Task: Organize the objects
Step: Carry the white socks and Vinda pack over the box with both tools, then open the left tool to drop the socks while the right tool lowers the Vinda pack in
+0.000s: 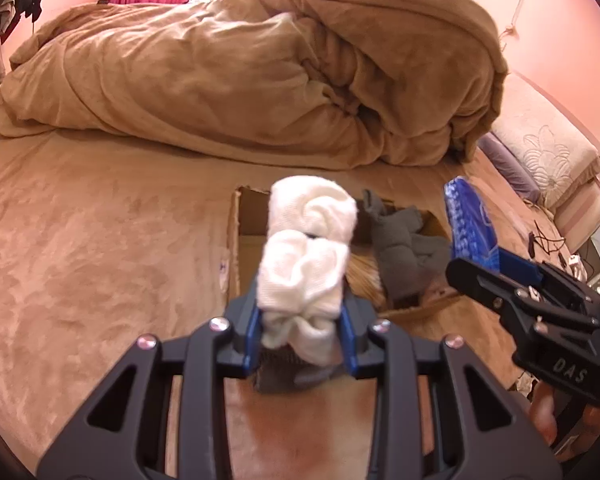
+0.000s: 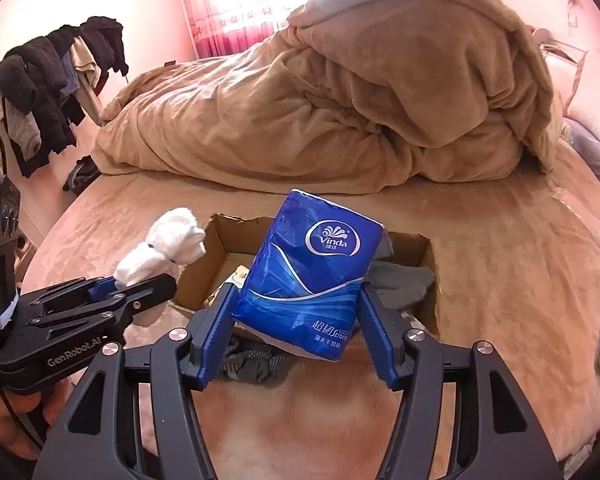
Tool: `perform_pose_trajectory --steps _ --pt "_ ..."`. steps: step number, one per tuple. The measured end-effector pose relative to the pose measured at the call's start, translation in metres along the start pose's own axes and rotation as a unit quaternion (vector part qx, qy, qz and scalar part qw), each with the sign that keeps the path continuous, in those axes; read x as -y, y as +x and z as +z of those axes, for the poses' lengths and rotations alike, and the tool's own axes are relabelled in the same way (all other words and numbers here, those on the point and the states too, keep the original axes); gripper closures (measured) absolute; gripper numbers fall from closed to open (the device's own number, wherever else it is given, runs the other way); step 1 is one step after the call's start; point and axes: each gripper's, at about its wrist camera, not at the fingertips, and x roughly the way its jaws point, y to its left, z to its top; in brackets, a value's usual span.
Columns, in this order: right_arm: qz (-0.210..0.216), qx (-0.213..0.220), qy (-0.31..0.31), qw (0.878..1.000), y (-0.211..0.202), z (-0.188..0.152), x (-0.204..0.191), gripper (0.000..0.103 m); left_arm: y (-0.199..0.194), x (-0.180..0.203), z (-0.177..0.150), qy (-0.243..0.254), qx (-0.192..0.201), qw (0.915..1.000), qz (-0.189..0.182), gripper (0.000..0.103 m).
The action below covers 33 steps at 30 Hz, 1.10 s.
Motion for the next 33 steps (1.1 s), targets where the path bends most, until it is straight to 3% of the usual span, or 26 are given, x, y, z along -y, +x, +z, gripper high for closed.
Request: perform_pose_trajectory --steps 11,13,17,21,23,33 --pt "0.019 -0.023 -0.006 1.0 0.051 0.007 0.009 0.04 0.062 -0.016 0.011 -0.017 -0.037 0.999 0.02 0.067" --pt "0.024 -0.029 -0.005 0.999 0.06 0.007 0.01 0.04 0.061 -0.015 0.013 -0.015 -0.039 0.9986 0.031 0.065" --pt "0.033 -0.034 -0.007 0.999 0.07 0.007 0.008 0.04 0.053 -0.014 0.014 -0.016 -0.036 0.9992 0.012 0.05" --pt "0.037 -0.041 -0.011 0.998 0.08 0.006 0.004 0.04 0.04 -0.017 0.011 -0.023 -0.031 0.9993 0.003 0.047" --pt "0.036 -0.046 -0.013 0.998 0.085 0.006 0.002 0.04 0.03 -0.018 0.01 -0.018 -0.016 0.9995 0.019 0.037" --pt "0.049 -0.072 -0.032 0.996 0.105 -0.001 -0.026 0.039 0.024 -0.062 -0.001 -0.045 -0.016 0.998 0.042 0.032"
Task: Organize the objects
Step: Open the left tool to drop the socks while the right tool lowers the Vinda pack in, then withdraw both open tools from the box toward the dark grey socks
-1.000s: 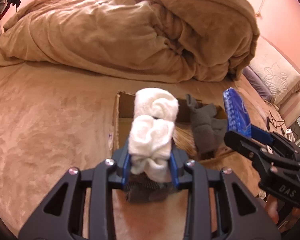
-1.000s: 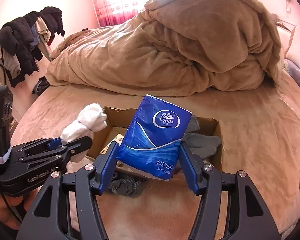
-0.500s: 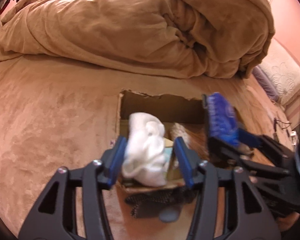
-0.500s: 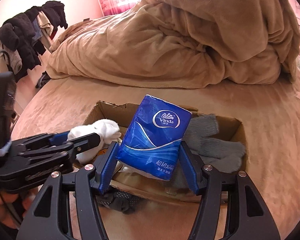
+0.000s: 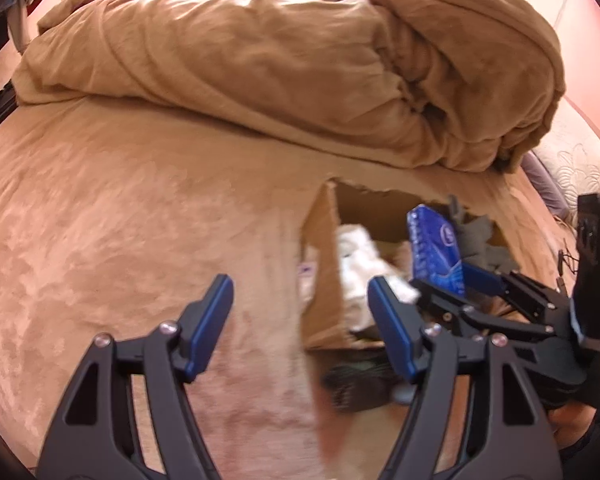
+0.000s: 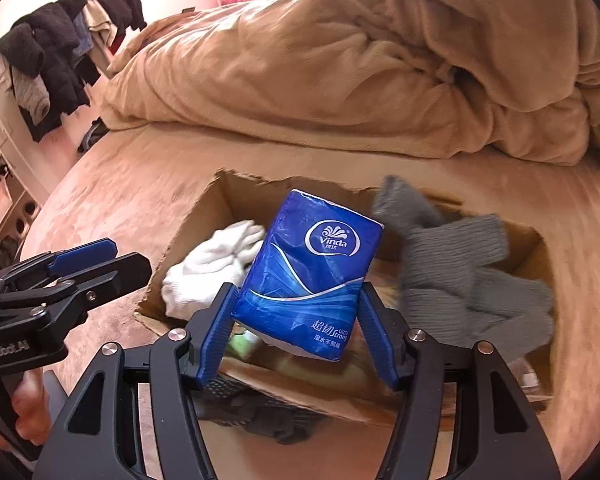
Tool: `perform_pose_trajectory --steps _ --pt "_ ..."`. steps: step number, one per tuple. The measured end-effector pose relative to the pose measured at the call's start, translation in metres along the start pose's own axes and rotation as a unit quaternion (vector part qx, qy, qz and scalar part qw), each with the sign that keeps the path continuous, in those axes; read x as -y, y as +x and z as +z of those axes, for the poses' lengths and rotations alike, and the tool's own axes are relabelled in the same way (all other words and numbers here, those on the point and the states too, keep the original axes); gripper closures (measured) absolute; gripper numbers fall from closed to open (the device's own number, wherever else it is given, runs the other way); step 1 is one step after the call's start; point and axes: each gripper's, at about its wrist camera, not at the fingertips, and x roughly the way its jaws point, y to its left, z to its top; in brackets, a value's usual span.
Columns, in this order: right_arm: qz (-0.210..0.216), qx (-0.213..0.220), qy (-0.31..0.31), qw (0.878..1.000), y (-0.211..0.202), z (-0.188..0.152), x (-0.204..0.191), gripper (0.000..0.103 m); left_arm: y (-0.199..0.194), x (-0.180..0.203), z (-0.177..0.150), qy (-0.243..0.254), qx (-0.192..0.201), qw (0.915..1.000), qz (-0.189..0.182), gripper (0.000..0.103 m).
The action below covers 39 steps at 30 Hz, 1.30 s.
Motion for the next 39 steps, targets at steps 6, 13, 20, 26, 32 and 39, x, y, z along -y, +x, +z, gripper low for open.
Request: perform_pose_trajectory --steps 6,13,20,26,32,39 --pt "0.01 -0.019 0.01 1.0 0.012 0.001 -0.002 0.037 -0.004 -0.018 -0.006 -0.013 0.001 0.9998 0.011 0.031" --pt "-0.001 -0.001 0.032 0.999 -0.016 0.001 -0.001 0.036 -0.037 -0.018 -0.008 -0.015 0.026 0.9995 0.01 0.021" --pt "-0.019 0.033 0.032 0.999 -0.064 -0.004 -0.009 0.036 -0.08 -0.007 -0.016 -0.01 0.05 0.9987 0.005 0.019" --pt "-0.029 0.055 0.032 0.998 -0.104 -0.017 -0.016 0.036 -0.117 0.002 -0.029 -0.007 0.066 0.9978 -0.002 0.018" --pt "-0.042 0.075 0.031 0.996 -0.14 -0.034 -0.024 0.036 -0.141 0.012 -0.048 -0.003 0.072 0.9974 -0.008 0.018" --pt "-0.048 0.087 0.035 0.994 -0.163 -0.061 -0.026 0.036 -0.151 0.017 -0.077 0.006 0.07 0.9975 -0.01 0.018"
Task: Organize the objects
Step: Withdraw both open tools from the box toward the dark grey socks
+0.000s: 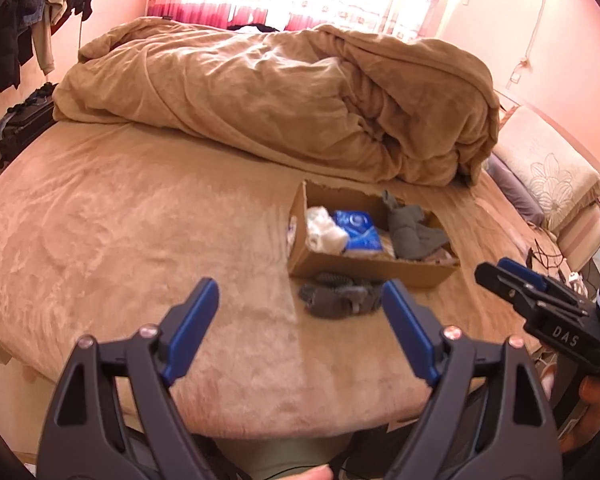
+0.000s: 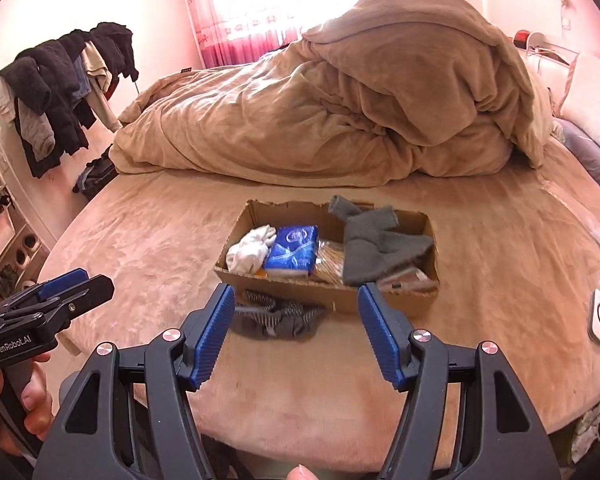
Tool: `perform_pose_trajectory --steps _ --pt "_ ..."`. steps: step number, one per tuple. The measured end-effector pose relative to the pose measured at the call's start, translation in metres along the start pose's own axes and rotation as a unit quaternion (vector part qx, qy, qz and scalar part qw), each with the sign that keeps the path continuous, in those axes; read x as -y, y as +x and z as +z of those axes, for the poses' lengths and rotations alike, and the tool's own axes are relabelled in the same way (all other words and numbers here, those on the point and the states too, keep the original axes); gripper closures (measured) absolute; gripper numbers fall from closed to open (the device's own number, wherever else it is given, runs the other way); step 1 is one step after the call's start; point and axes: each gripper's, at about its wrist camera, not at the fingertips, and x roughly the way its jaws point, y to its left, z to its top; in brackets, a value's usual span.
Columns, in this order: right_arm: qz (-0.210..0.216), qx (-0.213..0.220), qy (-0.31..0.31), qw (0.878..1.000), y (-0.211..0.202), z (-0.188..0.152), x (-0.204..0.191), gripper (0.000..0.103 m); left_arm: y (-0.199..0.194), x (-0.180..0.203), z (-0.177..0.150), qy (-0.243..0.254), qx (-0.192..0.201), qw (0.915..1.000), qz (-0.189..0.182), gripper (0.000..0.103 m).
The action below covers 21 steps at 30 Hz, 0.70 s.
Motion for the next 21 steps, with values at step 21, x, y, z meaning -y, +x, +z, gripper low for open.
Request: perform_pose_trajectory --steps 21 --pt "-0.004 -0.056 -0.004 0.998 0.063 -0.069 -0.004 0.036 0.074 -0.031 -0.063 0.003 -0.064 0.998 0.001 0.018"
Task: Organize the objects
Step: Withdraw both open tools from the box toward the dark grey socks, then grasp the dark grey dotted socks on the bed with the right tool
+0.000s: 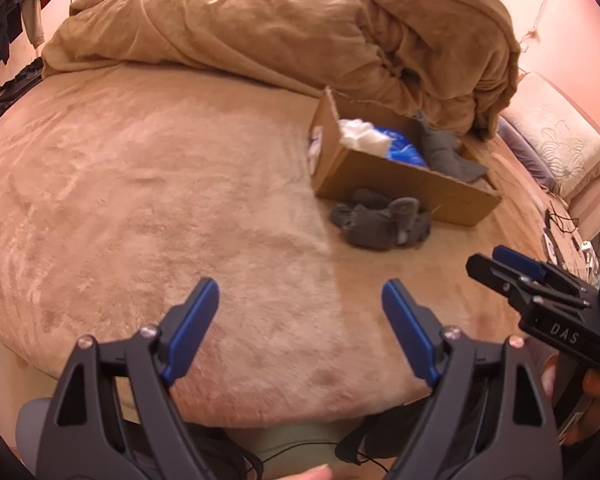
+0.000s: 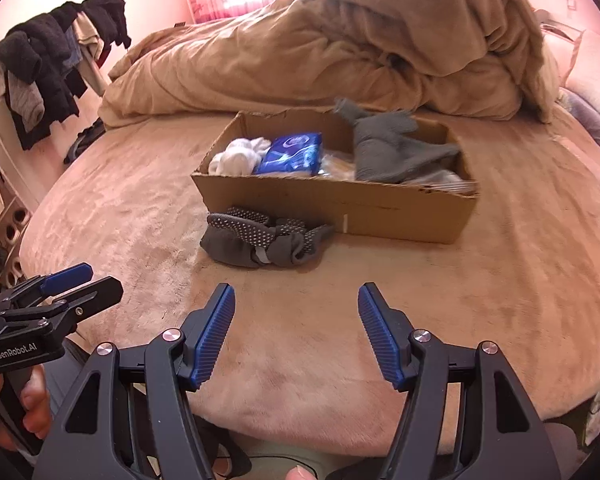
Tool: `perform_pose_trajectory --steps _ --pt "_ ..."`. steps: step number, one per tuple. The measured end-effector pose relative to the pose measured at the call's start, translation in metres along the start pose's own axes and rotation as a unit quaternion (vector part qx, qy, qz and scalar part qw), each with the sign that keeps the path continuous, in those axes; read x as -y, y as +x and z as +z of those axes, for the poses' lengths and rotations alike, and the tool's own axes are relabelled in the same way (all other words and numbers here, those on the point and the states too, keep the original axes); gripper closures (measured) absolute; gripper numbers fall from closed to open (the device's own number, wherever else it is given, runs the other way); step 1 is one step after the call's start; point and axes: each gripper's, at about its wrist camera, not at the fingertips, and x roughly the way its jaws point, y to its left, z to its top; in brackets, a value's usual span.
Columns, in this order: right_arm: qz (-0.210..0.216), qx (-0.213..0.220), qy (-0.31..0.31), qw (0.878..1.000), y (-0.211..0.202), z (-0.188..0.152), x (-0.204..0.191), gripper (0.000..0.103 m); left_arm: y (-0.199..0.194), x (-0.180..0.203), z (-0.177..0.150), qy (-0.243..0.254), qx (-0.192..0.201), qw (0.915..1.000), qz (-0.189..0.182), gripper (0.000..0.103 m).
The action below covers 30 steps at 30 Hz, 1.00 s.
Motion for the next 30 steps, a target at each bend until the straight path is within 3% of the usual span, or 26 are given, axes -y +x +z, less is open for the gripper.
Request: perform_pose_trajectory --steps 10,22,26,30 --pt "0.014 -0.033 -0.004 0.999 0.059 0.014 -0.006 0.036 0.04 -0.016 0.004 -0.013 -0.021 0.9997 -0.004 0.018" --pt "0.042 -0.044 0.017 0.998 0.099 0.025 0.001 0.036 0.057 -0.016 0.018 -0.014 -0.024 0.9996 -0.009 0.018" --pt "0.058 -0.042 0.023 0.997 0.099 0.027 0.001 0.058 0.054 -0.014 0.02 -0.012 -0.024 0.9996 -0.009 0.018" --pt "0.056 -0.042 0.024 0.997 0.094 0.026 0.002 0.07 0.044 -0.01 0.021 -0.01 -0.019 0.9997 -0.01 0.018"
